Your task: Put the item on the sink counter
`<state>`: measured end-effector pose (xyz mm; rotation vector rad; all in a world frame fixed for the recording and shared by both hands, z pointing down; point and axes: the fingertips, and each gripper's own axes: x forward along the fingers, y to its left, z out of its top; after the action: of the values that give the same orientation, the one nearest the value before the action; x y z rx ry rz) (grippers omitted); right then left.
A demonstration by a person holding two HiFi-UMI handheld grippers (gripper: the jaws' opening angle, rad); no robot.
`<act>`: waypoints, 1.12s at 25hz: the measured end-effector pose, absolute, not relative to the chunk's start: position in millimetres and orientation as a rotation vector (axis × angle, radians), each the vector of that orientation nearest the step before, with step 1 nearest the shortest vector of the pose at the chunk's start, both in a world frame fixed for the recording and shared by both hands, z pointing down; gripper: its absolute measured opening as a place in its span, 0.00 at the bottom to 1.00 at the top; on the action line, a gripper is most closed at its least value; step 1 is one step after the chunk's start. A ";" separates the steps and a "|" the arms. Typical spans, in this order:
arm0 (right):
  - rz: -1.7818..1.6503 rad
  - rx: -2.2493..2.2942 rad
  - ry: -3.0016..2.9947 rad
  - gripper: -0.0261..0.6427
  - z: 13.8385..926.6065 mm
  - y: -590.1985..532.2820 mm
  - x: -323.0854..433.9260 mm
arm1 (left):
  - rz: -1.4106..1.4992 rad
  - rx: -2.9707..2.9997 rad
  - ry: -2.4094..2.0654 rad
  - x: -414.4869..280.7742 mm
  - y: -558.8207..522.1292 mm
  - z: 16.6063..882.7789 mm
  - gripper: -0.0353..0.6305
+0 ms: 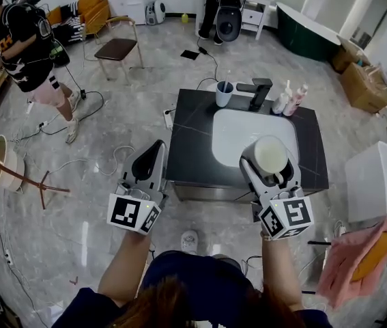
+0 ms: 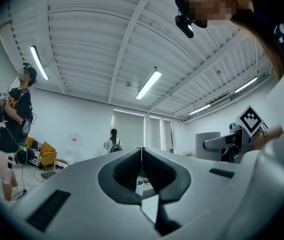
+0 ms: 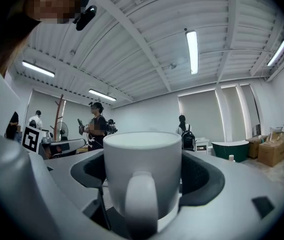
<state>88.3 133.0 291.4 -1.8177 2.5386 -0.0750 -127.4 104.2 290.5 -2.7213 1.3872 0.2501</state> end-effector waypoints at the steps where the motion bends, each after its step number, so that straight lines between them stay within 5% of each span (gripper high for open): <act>1: -0.077 -1.820 2.539 0.70 293.2 126.8 86.5 | 0.248 -2.723 1.385 -128.8 98.4 292.0 0.09; 28: -0.159 -1.731 2.625 0.70 316.6 2.0 66.0 | 0.186 -2.738 1.469 -141.0 -10.1 321.7 0.09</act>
<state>66.0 2.0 316.6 -1.7308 2.6247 -0.1589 -141.0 -10.1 321.7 -2.7381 1.4687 0.1864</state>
